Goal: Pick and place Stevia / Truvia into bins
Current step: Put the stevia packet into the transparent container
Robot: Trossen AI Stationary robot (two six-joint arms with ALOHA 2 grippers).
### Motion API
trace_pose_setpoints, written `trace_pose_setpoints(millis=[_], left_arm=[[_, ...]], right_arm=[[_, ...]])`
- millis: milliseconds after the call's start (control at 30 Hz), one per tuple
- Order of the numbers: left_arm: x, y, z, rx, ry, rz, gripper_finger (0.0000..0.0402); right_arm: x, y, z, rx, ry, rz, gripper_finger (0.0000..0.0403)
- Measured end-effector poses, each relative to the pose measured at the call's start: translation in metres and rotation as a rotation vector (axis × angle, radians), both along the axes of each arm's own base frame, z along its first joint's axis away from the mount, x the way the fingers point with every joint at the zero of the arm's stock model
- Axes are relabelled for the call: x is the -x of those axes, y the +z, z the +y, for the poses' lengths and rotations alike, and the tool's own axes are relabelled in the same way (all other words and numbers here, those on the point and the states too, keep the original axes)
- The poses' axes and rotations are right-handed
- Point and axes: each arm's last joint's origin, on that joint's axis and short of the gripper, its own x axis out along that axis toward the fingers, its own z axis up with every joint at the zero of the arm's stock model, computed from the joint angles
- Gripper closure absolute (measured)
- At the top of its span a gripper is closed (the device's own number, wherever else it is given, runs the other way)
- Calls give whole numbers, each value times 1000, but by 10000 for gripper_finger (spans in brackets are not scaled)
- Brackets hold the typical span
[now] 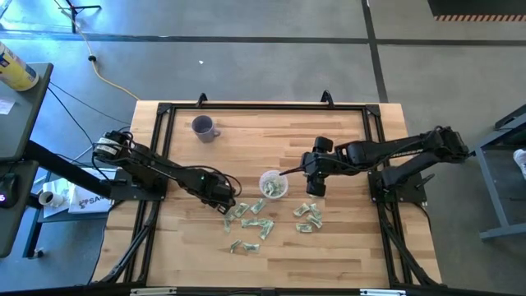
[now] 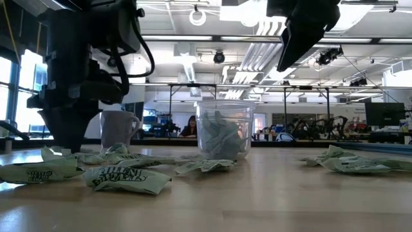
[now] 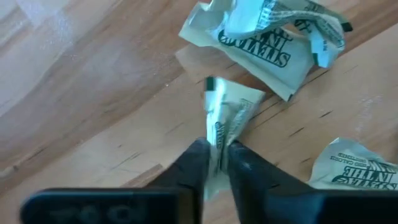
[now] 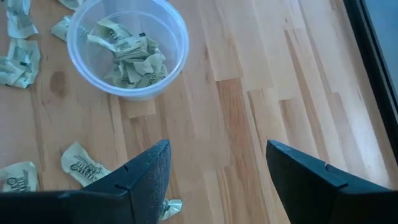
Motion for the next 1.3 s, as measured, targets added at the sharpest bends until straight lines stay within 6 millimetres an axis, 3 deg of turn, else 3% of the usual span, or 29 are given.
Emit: trace_pose_setpoints(millis=[167,267,433,633,867,1167,1300], left_arm=[[-1,1,0,-6,-3,-3,376],[-7,10,-2,-7,-3,-3,381],[-24,40,-5,-27,-2,-50,365],[-42,80,-7,-87,16,-140,380],[-72,124,-10,-132,-124,-417,379],[-104,117,24,-133,-170,-540,379],[-119,105,40,-116,-210,-557,379]], right_arm=[[3,1,12,48,1,-6,149],[9,7,21,65,-2,-44,149],[25,15,35,114,-25,-67,149],[42,17,47,143,-7,-34,149],[54,14,59,117,39,36,149],[65,13,74,76,3,36,149],[71,4,78,60,3,67,149]])
